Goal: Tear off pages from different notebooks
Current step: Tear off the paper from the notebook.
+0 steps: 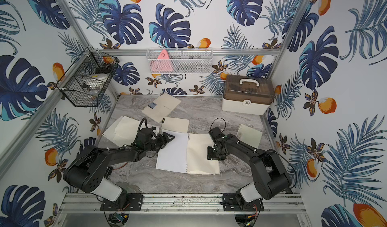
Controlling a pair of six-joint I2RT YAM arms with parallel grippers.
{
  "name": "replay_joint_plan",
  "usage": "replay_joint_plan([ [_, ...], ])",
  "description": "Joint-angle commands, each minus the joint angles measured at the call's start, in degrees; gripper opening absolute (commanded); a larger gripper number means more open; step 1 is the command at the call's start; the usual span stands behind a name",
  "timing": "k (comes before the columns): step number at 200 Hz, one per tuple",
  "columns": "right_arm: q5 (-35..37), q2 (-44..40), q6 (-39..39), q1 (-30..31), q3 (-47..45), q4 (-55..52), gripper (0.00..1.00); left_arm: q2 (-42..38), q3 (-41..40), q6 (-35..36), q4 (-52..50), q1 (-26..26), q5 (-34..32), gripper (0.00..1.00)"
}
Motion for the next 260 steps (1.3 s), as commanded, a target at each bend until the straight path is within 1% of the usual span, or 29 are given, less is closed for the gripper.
replay_joint_plan([
  [1, -5.3, -3.4, 4.3, -1.6, -2.7, 7.5, 0.54, -0.5, -0.1, -0.5, 1.3, 0.2, 0.3, 0.80],
  [26, -10.2, -6.3, 7.6, -3.2, -5.6, 13.0, 0.55, -0.7, -0.2, -0.6, 1.3, 0.3, 0.4, 0.80],
  [38, -13.8, -5.9, 8.7, -3.9, -6.6, 15.5, 0.55, -0.7, -0.2, -0.7, 1.4, 0.3, 0.5, 0.80],
  [66, -19.6, -4.8, 10.5, -5.8, -8.6, 20.4, 0.56, -0.9, -0.3, -1.0, 1.8, 0.4, 0.9, 0.80],
  [88, -17.8, -6.1, 11.2, -7.2, -8.8, 19.3, 0.58, -1.4, -0.4, -0.9, 1.5, 0.5, 0.9, 0.80],
  [107, -17.0, -8.5, 12.9, -9.6, -10.6, 19.9, 0.61, -1.9, -0.5, -0.8, 0.9, 0.6, 0.9, 0.80],
  [127, -18.3, -10.0, 14.9, -12.1, -12.6, 21.5, 0.61, -2.5, -0.5, -0.7, 0.5, 0.8, 0.8, 0.80],
  [149, -19.1, -10.4, 16.1, -12.8, -14.0, 23.0, 0.63, -3.0, -0.9, -0.8, 0.3, 1.0, 0.8, 0.80],
  [198, -22.4, -7.7, 17.1, -13.9, -14.9, 26.6, 0.63, -3.2, -1.1, -1.5, 1.3, 1.0, 1.2, 0.79],
  [221, -17.0, -9.7, 16.0, -14.0, -14.7, 23.2, 0.63, -3.7, -1.2, -1.3, 0.6, 1.0, 1.1, 0.79],
  [232, -16.1, -10.3, 15.7, -14.1, -14.9, 22.9, 0.63, -3.9, -1.2, -1.2, 0.5, 1.0, 1.0, 0.78],
  [242, -17.6, -9.8, 16.1, -14.1, -15.2, 24.2, 0.61, -3.9, -1.3, -1.2, 0.6, 1.0, 1.0, 0.77],
  [260, -23.2, -7.5, 17.4, -14.1, -15.6, 28.3, 0.56, -3.6, -1.5, -1.6, 1.4, 1.0, 1.2, 0.75],
])
